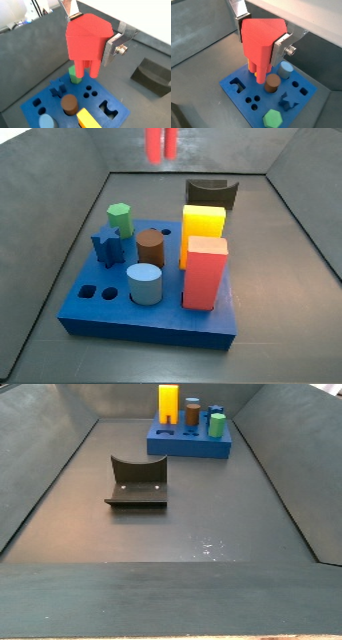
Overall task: Pick up the 3 prong object. Move up. Move to above the board. Insert the 3 prong object.
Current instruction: Insert the 3 prong object.
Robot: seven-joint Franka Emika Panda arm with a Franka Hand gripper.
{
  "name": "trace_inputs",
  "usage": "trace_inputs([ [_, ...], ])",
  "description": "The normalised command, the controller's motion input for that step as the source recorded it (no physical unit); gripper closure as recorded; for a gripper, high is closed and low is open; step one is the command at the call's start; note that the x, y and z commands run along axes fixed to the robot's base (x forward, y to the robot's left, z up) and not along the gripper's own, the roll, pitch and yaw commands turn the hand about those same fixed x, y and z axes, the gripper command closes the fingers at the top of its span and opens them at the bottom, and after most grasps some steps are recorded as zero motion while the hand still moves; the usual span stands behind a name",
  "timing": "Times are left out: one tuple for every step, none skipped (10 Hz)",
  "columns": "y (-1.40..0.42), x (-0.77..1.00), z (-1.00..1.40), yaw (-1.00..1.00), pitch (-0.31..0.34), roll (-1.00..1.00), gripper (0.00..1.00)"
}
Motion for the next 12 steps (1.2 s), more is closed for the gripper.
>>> trace_inputs([
  [0.12,0.26,-1.00,0.02,-0.049,-0.09,1.00],
  [0.18,0.28,-1.00,0.01,-0.026,-0.05,1.00],
  [0.11,0.19,-1.00,0.05,-0.039,0.03,1.00],
  [0.10,0.11,-1.00,0.07,-0.003,0.15,1.00],
  [0.07,0.03,-0.97,0.08,-0.016,0.17,1.00],
  [0.05,0.00,-0.90,0.13,-0.056,0.17,1.00],
  [0.05,0.00,-0.71,0.27,-0.073,0.15,1.00],
  [0.07,0.00,-0.62,0.32,-0.121,0.10,1.00],
  [0.05,0.00,-0.47,0.49,-0.136,0.08,1.00],
  [0.01,0.00,-0.38,0.48,-0.120,0.11,1.00],
  [0.00,-0.02,-0.22,0.13,-0.076,0.01,1.00],
  [0.00,-0.13,-0.18,0.00,-0.087,0.01,1.00],
])
